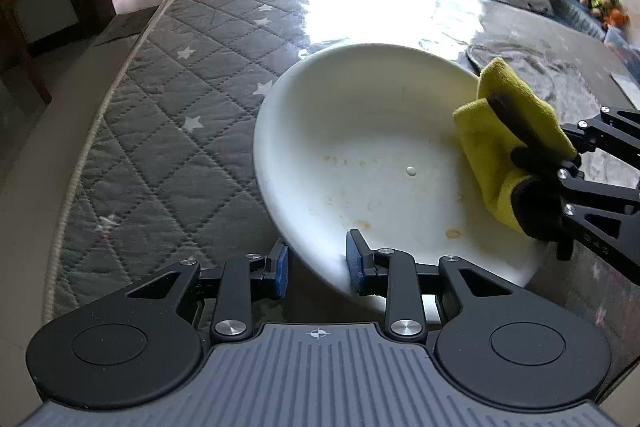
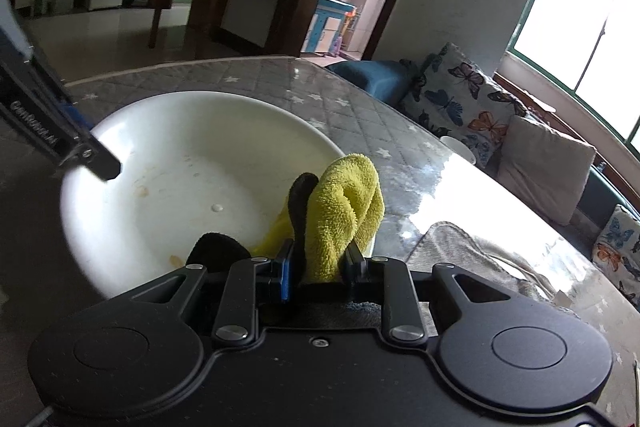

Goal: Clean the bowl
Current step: 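Slide the sponge in the right tool across the bowl's inside toward the far rim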

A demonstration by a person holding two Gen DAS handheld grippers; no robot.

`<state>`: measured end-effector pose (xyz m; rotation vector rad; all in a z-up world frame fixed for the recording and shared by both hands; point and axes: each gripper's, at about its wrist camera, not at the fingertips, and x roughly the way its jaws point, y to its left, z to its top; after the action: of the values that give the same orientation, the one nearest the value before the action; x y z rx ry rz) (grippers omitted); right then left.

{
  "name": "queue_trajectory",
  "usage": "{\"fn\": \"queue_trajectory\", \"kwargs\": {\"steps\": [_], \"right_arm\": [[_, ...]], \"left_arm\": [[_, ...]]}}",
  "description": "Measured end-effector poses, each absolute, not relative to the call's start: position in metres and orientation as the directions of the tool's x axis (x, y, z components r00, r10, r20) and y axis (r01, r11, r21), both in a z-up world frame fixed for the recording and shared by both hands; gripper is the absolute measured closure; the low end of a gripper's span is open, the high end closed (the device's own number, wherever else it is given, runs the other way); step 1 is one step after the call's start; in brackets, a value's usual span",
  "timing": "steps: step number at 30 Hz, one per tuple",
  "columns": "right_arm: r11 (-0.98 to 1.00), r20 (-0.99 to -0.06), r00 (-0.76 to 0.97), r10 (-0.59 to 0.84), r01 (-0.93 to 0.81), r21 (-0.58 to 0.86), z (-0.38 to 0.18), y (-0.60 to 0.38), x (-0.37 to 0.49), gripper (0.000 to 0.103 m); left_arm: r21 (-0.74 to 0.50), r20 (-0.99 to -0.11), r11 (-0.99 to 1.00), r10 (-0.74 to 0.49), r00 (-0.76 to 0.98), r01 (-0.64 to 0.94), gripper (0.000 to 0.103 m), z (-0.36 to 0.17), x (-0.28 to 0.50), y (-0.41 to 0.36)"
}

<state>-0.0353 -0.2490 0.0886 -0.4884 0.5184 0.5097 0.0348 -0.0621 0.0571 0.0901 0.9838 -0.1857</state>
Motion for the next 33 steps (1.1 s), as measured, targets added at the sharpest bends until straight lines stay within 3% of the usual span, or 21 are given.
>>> {"fn": "queue_trajectory", "kwargs": {"steps": [14,33], "right_arm": [[0.724,-0.612,0.669,0.422,-0.655,-0.217,0.098,-0.240,-0.062,0.077],[0.722,-0.594,0.719,0.360,-0.618,-0.310,0.086,-0.236,-0.046,0.077]], "left_arm": [[0.040,-0.850,0.947,-0.135,0.510,0.319,0.070,0.061,0.036,-0.049],[0.082,-0.834,0.915,-0.154,0.529,0.396,0.067,0.056,0.039,-0.050]]}}
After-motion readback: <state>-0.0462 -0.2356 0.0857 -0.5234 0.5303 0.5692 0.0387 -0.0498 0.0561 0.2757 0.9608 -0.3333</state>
